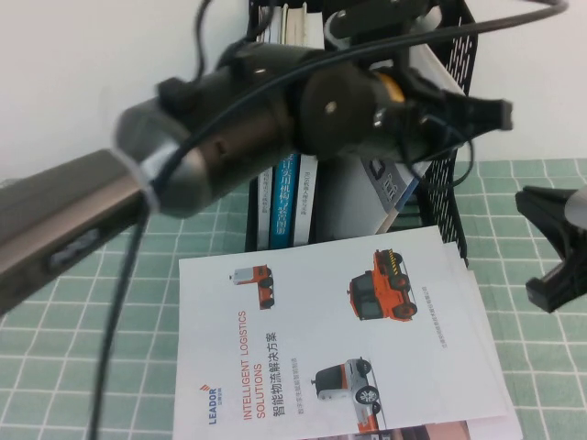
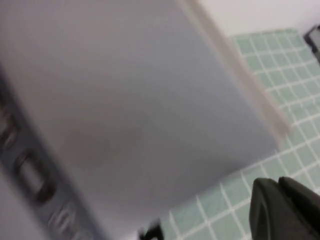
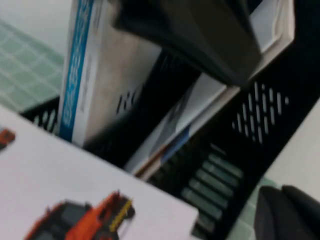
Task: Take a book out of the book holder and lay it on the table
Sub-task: Hold the bookshelf
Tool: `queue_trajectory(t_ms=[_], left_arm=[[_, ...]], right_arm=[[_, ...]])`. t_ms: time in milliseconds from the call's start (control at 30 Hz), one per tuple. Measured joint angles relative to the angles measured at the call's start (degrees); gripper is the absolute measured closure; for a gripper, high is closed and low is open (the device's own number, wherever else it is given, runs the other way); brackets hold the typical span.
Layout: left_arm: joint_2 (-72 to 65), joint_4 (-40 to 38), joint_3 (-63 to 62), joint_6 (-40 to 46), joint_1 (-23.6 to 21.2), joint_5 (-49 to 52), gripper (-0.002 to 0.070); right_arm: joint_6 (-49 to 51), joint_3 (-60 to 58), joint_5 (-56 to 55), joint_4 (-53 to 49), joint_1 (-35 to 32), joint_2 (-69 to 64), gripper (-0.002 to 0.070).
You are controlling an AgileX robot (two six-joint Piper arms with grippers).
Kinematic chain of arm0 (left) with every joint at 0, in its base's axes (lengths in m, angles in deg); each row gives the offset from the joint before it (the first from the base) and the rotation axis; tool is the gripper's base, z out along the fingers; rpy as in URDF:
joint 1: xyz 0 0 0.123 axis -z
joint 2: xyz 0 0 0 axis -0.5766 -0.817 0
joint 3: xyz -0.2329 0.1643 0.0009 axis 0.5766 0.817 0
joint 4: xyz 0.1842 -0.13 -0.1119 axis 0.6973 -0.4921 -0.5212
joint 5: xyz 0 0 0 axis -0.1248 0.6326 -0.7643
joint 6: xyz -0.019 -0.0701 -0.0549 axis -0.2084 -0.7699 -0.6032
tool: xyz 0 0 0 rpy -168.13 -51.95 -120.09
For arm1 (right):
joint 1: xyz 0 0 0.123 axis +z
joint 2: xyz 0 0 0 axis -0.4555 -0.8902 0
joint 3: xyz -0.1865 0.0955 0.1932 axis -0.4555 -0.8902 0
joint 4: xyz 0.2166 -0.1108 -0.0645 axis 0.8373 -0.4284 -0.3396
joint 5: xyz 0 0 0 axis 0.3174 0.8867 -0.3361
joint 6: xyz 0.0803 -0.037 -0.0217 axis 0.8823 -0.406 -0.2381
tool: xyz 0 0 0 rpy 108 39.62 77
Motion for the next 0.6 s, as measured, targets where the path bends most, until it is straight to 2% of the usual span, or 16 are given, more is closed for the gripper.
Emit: queue_trajectory(t_ms=[200, 267, 433, 500, 600], left_arm=[[-6.14, 0.74, -8.01, -2.63, 0.00, -0.10, 0.0678], [-6.64, 3.30, -8.91, -4.58, 0.00, 0.30, 0.0678], [-6.64, 15.36, -11.24, -11.90, 0.00, 5.54, 0.0678], [-6.64, 20.29, -11.29, -14.96, -0.14, 7.91, 0.0678], [-6.64, 24.55, -11.29, -17.63, -0.47, 10.10, 0.0678]], right_arm=[[-3.45, 0.08, -13.63, 4.86, 0.13, -5.52, 0.0670], [-3.45, 0.08, -18.39, 5.95, 0.13, -7.93, 0.0628], [-3.45, 0.12, -27.34, 9.64, 0.38, -13.67, 0.0362], [-3.49, 0.22, -28.54, 11.98, 0.49, -15.87, 0.0292], [-5.85, 0.22, -31.48, 16.80, 0.49, -19.81, 0.0248]])
